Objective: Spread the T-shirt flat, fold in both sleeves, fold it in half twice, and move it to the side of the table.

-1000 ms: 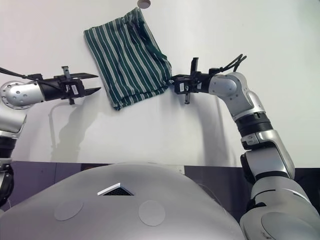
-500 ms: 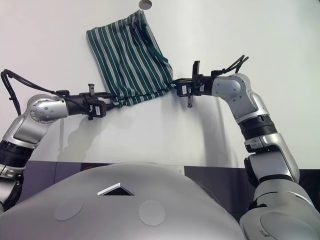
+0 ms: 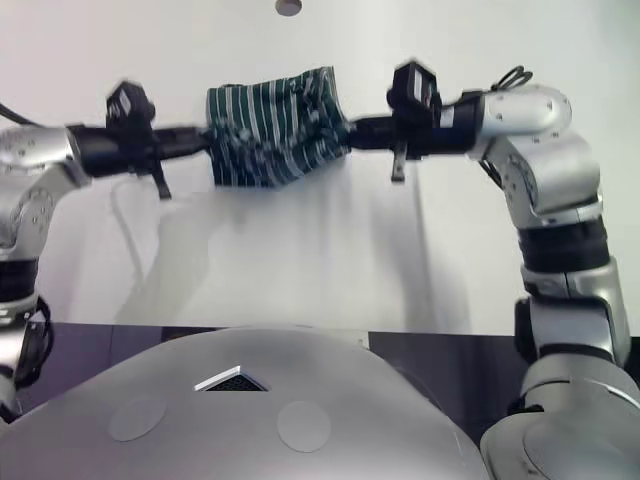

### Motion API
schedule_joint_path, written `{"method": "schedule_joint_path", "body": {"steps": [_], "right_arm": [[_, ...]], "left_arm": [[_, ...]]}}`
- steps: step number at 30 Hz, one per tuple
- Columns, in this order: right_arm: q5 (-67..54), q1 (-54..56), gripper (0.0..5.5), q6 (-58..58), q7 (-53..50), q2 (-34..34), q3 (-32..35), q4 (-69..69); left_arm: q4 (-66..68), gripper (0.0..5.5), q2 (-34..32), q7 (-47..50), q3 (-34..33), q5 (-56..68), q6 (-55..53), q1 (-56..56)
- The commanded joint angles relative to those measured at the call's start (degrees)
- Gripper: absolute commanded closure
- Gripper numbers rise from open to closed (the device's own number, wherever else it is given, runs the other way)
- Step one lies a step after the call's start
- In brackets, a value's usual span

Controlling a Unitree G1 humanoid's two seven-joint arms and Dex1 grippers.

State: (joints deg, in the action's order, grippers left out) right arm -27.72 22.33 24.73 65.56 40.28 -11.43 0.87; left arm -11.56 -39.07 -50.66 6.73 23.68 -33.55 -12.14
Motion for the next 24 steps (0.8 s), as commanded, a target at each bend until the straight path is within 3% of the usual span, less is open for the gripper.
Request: {"method": "schedule_joint_path", "body": {"steps": [1, 4, 8, 9, 10, 19, 22, 24], "right_arm": [[7.0, 10.7, 5.50, -1.7, -7.2, -8.9, -1.0, -19.3], [11.8, 14.9, 5.50, -4.9, -9.1, -13.4, -2.3, -29.6], [14.7, 19.0, 5.50, -7.5, -10.7, -17.8, -1.5, -37.8], [15.1, 19.5, 5.18, -8.0, -11.3, -18.3, -1.1, -39.3], [15.6, 20.1, 5.04, -8.6, -11.8, -18.9, -0.6, -40.7], [21.1, 24.0, 3.23, -13.4, -21.5, -22.1, 3.0, -52.7], [22.2, 24.4, 3.21, -19.1, -27.3, -23.4, 5.3, -53.5], [18.8, 22.3, 3.42, -23.0, -24.9, -25.0, 7.6, -47.7]], "left_arm": [[8.5, 5.40, 4.1, 5.0, 4.1, -6.6, 0.5, -4.6], [14.8, 5.40, 7.3, 8.6, 5.7, -10.6, 1.4, -7.3], [22.1, 5.40, 12.2, 14.6, 1.8, -11.6, 2.3, -11.7], [23.2, 5.40, 13.1, 15.1, 1.0, -11.3, 2.5, -12.6], [24.1, 5.03, 13.9, 15.6, 0.6, -11.3, 2.9, -13.5], [38.5, 3.44, 19.7, 22.1, -0.7, -15.5, 9.2, -21.0], [43.7, 2.89, 19.1, 27.2, -0.5, -20.3, 15.1, -21.7], [44.7, 2.86, 18.7, 28.7, -2.0, -21.3, 21.8, -21.0]]}}
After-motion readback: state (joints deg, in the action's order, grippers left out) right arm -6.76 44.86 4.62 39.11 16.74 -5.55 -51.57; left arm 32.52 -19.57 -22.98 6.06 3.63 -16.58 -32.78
